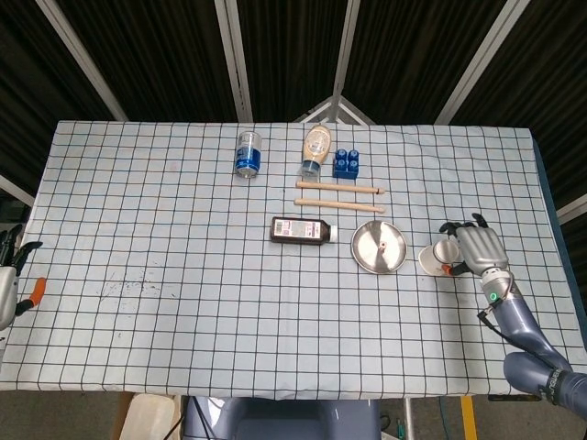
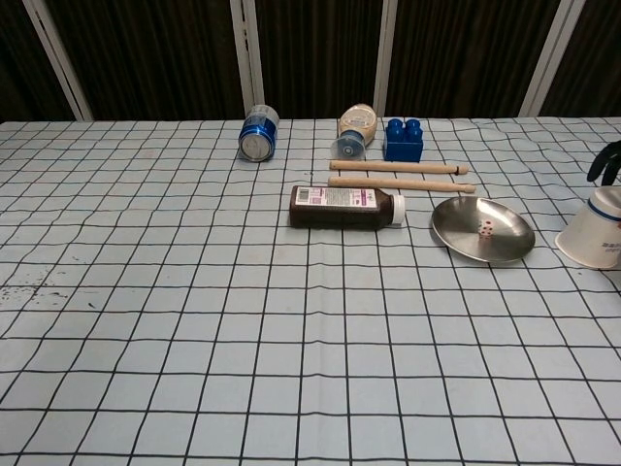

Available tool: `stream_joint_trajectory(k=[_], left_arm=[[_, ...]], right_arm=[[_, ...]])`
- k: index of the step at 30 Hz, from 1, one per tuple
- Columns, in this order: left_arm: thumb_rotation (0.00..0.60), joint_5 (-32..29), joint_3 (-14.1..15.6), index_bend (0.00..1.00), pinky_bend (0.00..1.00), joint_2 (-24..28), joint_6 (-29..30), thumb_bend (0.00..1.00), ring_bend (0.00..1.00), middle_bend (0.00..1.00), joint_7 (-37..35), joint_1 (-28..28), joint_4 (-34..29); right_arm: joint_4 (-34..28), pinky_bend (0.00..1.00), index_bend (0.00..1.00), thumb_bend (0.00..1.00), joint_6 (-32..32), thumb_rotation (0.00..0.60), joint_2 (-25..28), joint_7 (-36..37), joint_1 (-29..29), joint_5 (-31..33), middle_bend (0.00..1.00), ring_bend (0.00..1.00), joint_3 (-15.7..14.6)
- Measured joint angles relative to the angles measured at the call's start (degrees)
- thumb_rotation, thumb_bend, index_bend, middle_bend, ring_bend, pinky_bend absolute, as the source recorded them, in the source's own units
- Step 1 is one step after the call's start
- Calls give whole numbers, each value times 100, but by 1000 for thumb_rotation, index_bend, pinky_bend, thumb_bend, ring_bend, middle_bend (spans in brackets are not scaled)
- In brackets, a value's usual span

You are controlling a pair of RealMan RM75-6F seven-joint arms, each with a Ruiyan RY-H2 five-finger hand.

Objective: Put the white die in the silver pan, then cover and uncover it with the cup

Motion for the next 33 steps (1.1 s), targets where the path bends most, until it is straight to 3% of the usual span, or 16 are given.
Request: stream_joint_trajectory(k=[22, 33], left_arm=[[600, -14, 19, 229, 98, -32, -56, 552, 0, 0, 76, -25, 0], [600, 1, 24, 229, 98, -12, -51, 553, 0, 0, 21, -20, -18]], right_arm=[[-24, 0, 475, 390, 240, 600, -31, 189, -99, -300, 431, 273, -31], [-508, 0, 479, 398, 532, 600, 227, 172, -76, -494, 432, 273, 127]])
